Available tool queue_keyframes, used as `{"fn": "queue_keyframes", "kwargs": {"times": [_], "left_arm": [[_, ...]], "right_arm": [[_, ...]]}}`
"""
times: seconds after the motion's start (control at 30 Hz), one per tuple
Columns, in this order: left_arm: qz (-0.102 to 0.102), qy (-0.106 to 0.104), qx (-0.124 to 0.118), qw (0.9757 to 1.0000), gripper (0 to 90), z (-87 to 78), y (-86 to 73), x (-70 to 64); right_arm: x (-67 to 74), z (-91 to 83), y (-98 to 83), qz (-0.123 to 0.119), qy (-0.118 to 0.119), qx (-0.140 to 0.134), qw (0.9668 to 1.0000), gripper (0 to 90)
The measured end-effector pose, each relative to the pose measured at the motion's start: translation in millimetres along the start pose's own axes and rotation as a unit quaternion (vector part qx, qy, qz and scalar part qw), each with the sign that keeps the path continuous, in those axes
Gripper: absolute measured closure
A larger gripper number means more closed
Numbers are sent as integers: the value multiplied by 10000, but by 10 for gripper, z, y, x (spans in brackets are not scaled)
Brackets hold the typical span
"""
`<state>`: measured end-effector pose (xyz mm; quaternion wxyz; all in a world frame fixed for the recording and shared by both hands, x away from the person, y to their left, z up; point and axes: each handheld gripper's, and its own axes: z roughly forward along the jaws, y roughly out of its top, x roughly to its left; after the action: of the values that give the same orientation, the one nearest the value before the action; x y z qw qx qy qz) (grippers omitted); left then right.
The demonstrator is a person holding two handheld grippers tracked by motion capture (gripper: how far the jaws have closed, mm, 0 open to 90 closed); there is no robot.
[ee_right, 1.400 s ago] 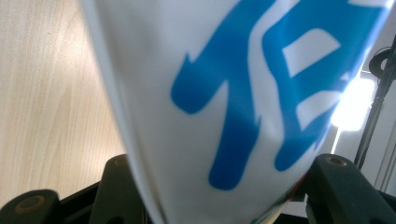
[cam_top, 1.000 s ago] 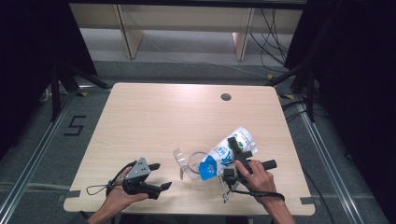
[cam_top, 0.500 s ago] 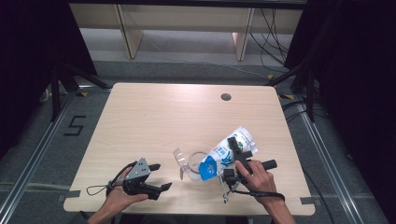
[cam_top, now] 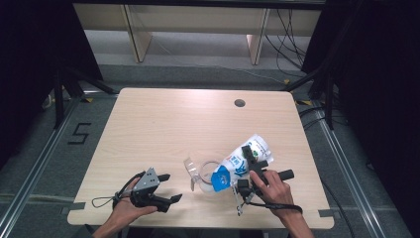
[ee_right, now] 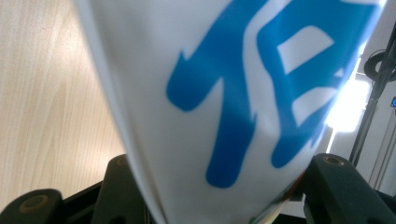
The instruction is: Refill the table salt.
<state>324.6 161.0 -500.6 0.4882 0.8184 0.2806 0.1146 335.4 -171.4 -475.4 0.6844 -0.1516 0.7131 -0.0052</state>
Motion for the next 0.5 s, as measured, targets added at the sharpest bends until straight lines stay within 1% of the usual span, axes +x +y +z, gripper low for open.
{"fn": "queue_keyframes", "kwargs": {"times": [0.1,0.2,0.27,0.5], "left_arm": [[36,-3,25,10000,179,-3,1,4],[7,-2,7,10000,179,0,0,0],[45,-5,28,10000,179,-4,1,5],[46,-3,28,10000,179,-4,1,5]], "right_arm": [[0,0,0,-5,4,-4,10000,508],[-2,0,-2,-2,5,-3,10000,509],[-3,0,-3,-13,-6,-1,10000,510],[-10,-2,-7,-44,-8,11,10000,514]]}}
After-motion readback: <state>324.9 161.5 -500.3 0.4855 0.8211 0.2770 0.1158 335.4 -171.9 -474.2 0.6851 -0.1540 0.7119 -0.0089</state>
